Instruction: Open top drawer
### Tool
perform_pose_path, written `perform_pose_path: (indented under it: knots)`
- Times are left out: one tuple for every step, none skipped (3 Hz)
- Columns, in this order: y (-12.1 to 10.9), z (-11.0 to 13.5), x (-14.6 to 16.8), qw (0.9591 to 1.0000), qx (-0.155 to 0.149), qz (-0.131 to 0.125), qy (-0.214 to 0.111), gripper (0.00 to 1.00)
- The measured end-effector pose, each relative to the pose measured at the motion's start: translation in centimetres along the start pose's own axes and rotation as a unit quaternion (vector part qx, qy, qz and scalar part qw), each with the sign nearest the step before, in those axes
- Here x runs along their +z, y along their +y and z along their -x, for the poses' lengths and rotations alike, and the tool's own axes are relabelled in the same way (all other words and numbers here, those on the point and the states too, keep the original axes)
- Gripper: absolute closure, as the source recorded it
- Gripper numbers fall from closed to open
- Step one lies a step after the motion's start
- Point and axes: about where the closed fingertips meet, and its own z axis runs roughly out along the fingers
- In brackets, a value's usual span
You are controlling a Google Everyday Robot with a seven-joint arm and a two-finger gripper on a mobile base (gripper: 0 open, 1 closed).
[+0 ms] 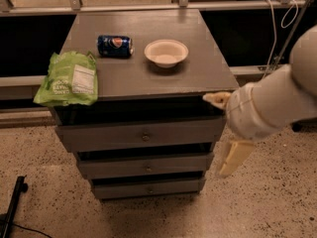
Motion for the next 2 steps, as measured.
perform_pose_path:
  knots:
    - [1.13, -0.47, 3.16, 0.9996, -0.024, -0.014, -0.005, 0.00]
    - [0.76, -0.44, 3.64, 0.9996, -0.028, -0.005, -0.001, 0.00]
